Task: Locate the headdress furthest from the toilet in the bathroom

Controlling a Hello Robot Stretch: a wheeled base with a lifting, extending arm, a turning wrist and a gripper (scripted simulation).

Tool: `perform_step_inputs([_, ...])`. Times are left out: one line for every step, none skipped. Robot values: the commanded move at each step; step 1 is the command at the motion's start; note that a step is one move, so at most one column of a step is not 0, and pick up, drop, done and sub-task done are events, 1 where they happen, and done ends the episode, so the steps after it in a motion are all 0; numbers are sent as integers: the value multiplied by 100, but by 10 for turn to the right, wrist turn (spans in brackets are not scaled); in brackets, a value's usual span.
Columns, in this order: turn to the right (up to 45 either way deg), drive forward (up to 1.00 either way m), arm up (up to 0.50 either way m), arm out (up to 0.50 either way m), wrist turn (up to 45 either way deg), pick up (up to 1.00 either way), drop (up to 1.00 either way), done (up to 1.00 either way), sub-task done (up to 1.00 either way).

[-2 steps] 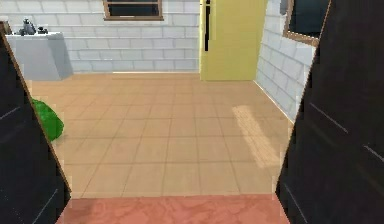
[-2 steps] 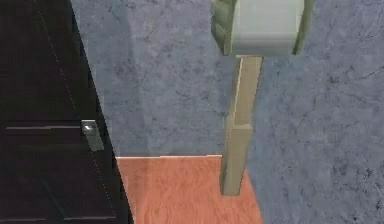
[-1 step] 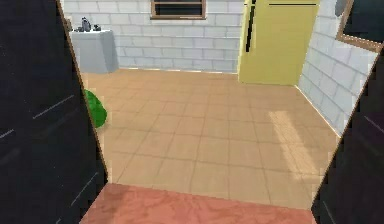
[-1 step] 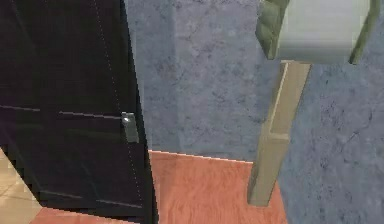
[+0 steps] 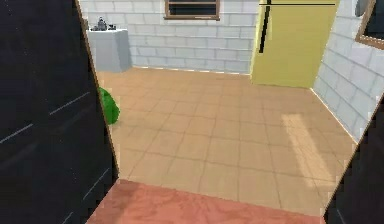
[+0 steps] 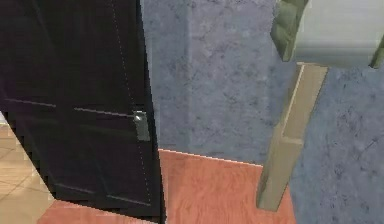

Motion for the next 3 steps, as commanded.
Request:
perform_step_inputs([0, 100, 0, 0, 0, 0, 0, 0, 0])
perform_step_inputs([0, 55, 0, 0, 0, 0, 0, 0, 0])
perform_step_inputs([-210, 0, 0, 0, 0, 0, 0, 0, 0])
